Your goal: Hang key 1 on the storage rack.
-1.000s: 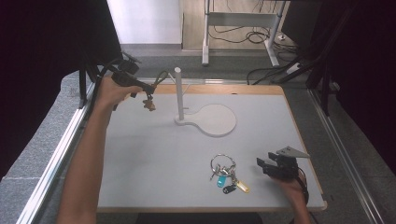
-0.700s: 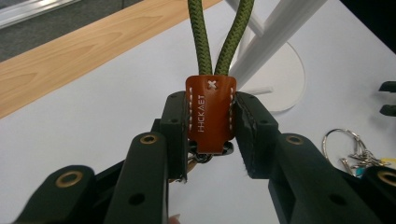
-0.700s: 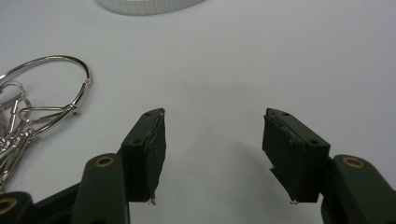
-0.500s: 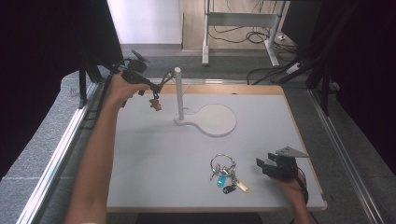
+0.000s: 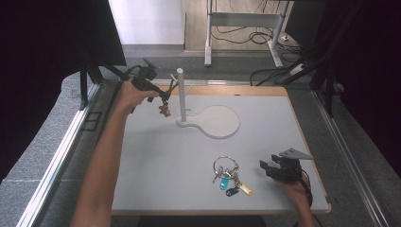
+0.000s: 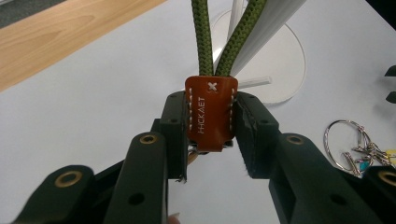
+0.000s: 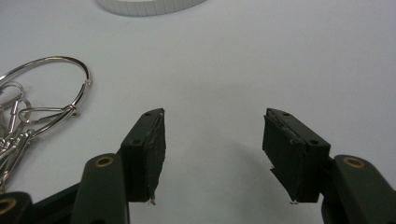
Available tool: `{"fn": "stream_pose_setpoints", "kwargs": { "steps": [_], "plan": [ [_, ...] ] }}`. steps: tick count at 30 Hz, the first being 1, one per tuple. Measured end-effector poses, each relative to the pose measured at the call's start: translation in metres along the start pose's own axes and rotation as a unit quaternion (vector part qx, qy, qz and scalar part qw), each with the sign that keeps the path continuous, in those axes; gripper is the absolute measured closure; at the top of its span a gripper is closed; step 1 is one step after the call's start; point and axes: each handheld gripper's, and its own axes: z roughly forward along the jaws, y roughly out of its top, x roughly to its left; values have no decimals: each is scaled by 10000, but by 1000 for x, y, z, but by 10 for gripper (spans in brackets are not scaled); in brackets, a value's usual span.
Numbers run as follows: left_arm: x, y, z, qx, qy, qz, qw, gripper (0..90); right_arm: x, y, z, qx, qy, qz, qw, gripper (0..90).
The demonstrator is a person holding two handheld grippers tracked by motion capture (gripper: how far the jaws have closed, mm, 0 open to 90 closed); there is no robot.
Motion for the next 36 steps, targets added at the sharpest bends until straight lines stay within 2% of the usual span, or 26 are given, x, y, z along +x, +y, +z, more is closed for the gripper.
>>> {"fn": "stream_pose_setpoints", "kwargs": {
  "steps": [6, 9, 12, 13, 14, 15, 18, 23, 24, 28, 32, 35, 36],
  "plan": [
    [-3, -1, 10, 7, 59, 41, 10000, 662, -1, 0, 0, -19, 47, 27, 10000, 395],
    [-7, 0, 17, 5, 172, 111, 9998, 656, -1, 0, 0, -24, 34, 28, 10000, 393],
    [-10, -1, 21, -6, 246, 180, 9995, 603, -1, 0, -1, -30, 35, 23, 10000, 392],
    [-11, -2, 23, -80, 242, 190, 9995, 603, -1, 1, -1, -41, 28, 14, 10000, 392],
    [-12, -2, 23, -130, 235, 189, 9995, 549, -2, 0, -2, -66, 1, 6, 10000, 390],
    [-15, -4, 23, -218, 267, 200, 9992, 534, -3, 0, -2, -65, 0, 21, 10000, 388],
    [-20, -8, 20, -226, 348, 273, 9988, 504, -4, 0, -5, -117, -43, 52, 9999, 386],
    [-37, -28, 9, -318, 474, 442, 9974, 463, -6, 1, -10, -255, -50, 35, 9997, 386],
    [-37, -28, 9, -318, 474, 442, 9974, 458, -5, 1, -10, -269, -55, 17, 9996, 384],
    [-50, -50, -3, -337, 523, 556, 9965, 439, -3, 5, -11, -402, 153, -18, 9991, 377],
    [-57, -73, -9, -404, 570, 572, 9959, 431, -2, 10, -11, -442, 315, -52, 9985, 370],
    [-60, -91, -12, -499, 623, 600, 9950, 427, -1, 13, -9, -382, 299, -168, 9987, 369],
    [-60, -91, -12, -499, 623, 600, 9950, 425, -1, 13, -9, -382, 299, -168, 9987, 369]
  ]
}}
